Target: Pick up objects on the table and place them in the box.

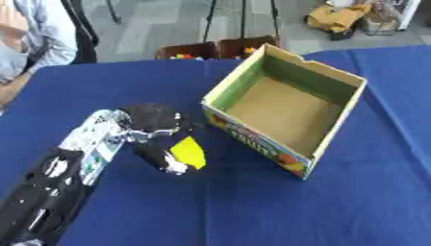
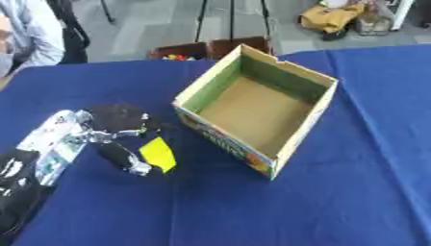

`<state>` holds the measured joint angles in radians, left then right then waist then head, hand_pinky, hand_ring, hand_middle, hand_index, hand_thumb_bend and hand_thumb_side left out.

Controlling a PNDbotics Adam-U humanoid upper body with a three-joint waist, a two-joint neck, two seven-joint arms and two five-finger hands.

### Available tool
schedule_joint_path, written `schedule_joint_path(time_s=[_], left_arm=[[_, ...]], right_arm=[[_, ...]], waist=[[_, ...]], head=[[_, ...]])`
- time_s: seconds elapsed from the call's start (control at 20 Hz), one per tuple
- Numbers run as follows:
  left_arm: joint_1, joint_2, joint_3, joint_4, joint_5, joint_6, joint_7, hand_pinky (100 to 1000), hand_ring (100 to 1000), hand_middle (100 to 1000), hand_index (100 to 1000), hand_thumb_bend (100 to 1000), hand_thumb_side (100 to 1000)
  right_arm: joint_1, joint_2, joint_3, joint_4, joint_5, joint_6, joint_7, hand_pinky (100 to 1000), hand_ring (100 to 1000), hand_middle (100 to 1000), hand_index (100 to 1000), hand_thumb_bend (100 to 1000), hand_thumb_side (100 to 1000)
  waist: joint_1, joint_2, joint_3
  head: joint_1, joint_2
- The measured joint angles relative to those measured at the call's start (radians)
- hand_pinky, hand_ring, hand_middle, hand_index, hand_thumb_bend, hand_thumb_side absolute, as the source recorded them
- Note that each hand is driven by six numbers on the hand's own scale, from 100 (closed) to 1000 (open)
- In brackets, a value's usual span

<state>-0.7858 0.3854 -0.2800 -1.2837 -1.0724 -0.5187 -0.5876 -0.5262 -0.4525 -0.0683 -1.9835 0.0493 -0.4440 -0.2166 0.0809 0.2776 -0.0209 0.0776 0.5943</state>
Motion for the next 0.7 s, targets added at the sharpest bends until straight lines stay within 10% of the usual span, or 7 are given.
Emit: schedule_joint_path(time_s=[0.7], left_arm=[[-0.002, -0.025, -0.005, 0.038, -0.044, -0.029, 0.029, 215, 449, 687, 967, 253, 1000]], right_arm=[[0.002, 0.001, -0.005, 0.0, -0.008, 0.001, 0.001, 775, 778, 591, 828, 100, 508]], waist=[[0.005, 0.0, -0.009]], head=[[0.008, 0.0]])
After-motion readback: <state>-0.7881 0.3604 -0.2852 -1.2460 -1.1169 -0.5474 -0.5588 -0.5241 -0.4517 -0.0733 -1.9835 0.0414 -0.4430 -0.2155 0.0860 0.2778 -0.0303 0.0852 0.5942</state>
